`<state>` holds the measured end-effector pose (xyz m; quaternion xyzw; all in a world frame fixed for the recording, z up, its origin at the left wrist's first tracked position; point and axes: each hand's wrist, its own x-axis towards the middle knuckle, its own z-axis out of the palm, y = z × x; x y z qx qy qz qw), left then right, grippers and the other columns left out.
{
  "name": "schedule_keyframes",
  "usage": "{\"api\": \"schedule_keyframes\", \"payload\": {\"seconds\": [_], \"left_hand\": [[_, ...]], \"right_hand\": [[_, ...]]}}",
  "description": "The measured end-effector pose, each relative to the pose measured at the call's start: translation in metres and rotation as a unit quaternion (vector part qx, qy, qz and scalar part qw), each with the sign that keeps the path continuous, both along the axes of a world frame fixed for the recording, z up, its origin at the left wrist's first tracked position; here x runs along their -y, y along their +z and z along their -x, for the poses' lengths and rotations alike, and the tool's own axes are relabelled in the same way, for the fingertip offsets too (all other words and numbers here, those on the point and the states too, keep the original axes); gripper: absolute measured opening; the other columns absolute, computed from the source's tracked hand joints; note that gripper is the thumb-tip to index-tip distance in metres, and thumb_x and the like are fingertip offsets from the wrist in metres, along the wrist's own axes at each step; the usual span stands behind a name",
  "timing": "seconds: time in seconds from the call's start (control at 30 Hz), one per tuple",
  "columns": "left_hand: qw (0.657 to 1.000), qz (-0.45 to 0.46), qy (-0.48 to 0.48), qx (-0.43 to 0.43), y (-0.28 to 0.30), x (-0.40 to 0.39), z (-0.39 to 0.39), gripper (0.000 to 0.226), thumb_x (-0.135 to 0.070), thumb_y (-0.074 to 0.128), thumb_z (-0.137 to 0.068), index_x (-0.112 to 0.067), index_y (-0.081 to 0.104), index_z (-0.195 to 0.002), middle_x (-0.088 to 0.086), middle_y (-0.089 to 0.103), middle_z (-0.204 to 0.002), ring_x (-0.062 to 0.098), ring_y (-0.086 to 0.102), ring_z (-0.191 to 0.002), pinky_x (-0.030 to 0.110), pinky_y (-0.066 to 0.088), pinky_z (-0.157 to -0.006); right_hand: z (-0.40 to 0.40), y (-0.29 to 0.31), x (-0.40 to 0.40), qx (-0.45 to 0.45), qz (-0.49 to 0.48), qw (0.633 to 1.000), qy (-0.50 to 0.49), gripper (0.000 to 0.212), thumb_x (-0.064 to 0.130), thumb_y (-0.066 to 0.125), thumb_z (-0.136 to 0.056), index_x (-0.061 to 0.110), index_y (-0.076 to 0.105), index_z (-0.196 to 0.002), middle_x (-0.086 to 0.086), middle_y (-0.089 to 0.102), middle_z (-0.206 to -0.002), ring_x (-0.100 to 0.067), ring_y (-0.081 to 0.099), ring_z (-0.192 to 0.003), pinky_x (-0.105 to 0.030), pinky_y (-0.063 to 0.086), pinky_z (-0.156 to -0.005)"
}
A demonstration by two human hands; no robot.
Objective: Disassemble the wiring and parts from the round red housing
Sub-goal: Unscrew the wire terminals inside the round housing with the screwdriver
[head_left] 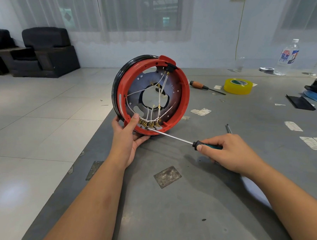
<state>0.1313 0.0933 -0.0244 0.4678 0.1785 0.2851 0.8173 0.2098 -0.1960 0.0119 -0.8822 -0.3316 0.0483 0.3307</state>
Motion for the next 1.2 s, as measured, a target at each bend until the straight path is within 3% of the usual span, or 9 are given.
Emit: {"api": "schedule_keyframes", "payload": {"seconds": [0.37,0.47,0.57,0.63,0.73,0.87,0.97,1.2], "left_hand": [[0.999,-0.038,0.000,0.015,0.000,0.003,0.003,0.061,-0.028,0.078,-0.095,-0.032,0.046,-0.146,0.007,0.068,-0.136,0.037,0.076,-0.109,0.058,0.062,-0.090],[1.000,-0.020,0.010,0.019,0.001,0.002,0.004,0.060,-0.028,0.078,-0.096,-0.029,0.046,-0.146,0.009,0.070,-0.133,0.041,0.076,-0.105,0.056,0.063,-0.088],[0.999,-0.007,0.030,0.020,0.001,0.003,0.004,0.060,-0.027,0.078,-0.096,-0.026,0.045,-0.145,0.010,0.069,-0.130,0.041,0.077,-0.103,0.055,0.064,-0.088],[0.999,-0.001,0.045,0.018,0.002,0.003,0.004,0.060,-0.028,0.079,-0.095,-0.025,0.045,-0.144,0.012,0.067,-0.132,0.039,0.077,-0.103,0.056,0.063,-0.089],[0.998,0.008,0.060,0.018,0.003,0.003,0.004,0.060,-0.030,0.080,-0.094,-0.024,0.045,-0.143,0.011,0.065,-0.134,0.035,0.079,-0.100,0.054,0.064,-0.087],[0.996,0.035,0.076,0.026,0.005,0.003,0.005,0.055,-0.031,0.078,-0.095,-0.023,0.047,-0.140,0.010,0.063,-0.138,0.032,0.079,-0.099,0.052,0.065,-0.085],[0.994,0.057,0.087,0.034,0.007,0.005,0.005,0.066,-0.030,0.078,-0.095,-0.020,0.040,-0.149,0.012,0.062,-0.141,0.034,0.077,-0.105,0.051,0.065,-0.087],[0.991,0.083,0.097,0.048,0.009,0.007,0.005,0.067,-0.027,0.077,-0.097,-0.020,0.036,-0.149,0.009,0.061,-0.139,0.033,0.078,-0.105,0.052,0.064,-0.090]], "right_hand": [[0.002,-0.002,0.001,0.039,0.022,0.999,0.010,0.030,0.059,0.058,-0.092,0.037,0.078,-0.096,-0.004,0.065,-0.070,-0.017,0.058,-0.062,-0.040,0.051,-0.063],[0.007,-0.007,-0.002,0.060,0.017,0.998,0.009,0.030,0.063,0.053,-0.093,0.042,0.075,-0.096,0.000,0.062,-0.067,-0.014,0.056,-0.061,-0.039,0.049,-0.061],[0.014,-0.013,-0.007,0.098,0.013,0.995,0.006,0.036,0.069,0.042,-0.092,0.046,0.070,-0.098,0.007,0.060,-0.065,-0.009,0.057,-0.066,-0.024,0.041,-0.054],[0.020,-0.016,-0.011,0.108,0.012,0.994,0.007,0.042,0.069,0.039,-0.092,0.042,0.070,-0.100,0.011,0.062,-0.067,-0.006,0.058,-0.069,-0.021,0.038,-0.049],[0.028,-0.021,-0.016,0.102,0.015,0.995,0.011,0.042,0.066,0.038,-0.094,0.037,0.068,-0.099,0.016,0.062,-0.068,-0.003,0.059,-0.071,-0.024,0.038,-0.050],[0.038,-0.024,-0.023,0.094,0.016,0.995,0.004,0.031,0.061,0.040,-0.099,0.039,0.061,-0.096,0.008,0.061,-0.065,-0.007,0.059,-0.068,-0.029,0.046,-0.055],[0.044,-0.023,-0.030,0.084,0.012,0.996,-0.006,0.034,0.059,0.041,-0.100,0.034,0.062,-0.098,0.004,0.061,-0.067,-0.011,0.058,-0.067,-0.036,0.050,-0.061],[0.045,-0.024,-0.037,0.044,-0.005,0.999,-0.005,0.039,0.058,0.043,-0.100,0.028,0.067,-0.096,0.011,0.062,-0.069,-0.007,0.057,-0.068,-0.022,0.040,-0.051]]}}
